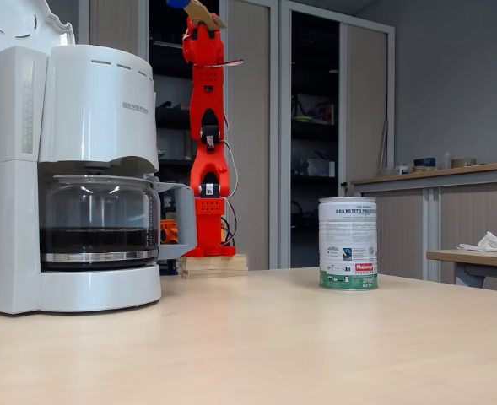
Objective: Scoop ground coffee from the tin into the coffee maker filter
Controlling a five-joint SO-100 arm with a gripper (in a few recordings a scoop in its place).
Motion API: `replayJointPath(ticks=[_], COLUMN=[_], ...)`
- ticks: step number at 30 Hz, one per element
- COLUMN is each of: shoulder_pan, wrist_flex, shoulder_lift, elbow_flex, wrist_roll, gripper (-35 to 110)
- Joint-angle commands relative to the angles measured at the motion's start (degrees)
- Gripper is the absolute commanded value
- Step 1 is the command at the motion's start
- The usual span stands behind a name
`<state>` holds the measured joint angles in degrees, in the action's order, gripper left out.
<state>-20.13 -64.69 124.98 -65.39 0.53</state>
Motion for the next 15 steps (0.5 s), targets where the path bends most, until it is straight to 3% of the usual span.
replayJointPath(ticks=[1, 15], shoulder_pan=[-2.55, -13.27], wrist_flex=[1.49, -0.09], shoulder_lift=[2.46, 3.78], elbow_flex=[-1.32, -2.11], wrist_roll=[-0.09, -6.68], gripper=[0, 0])
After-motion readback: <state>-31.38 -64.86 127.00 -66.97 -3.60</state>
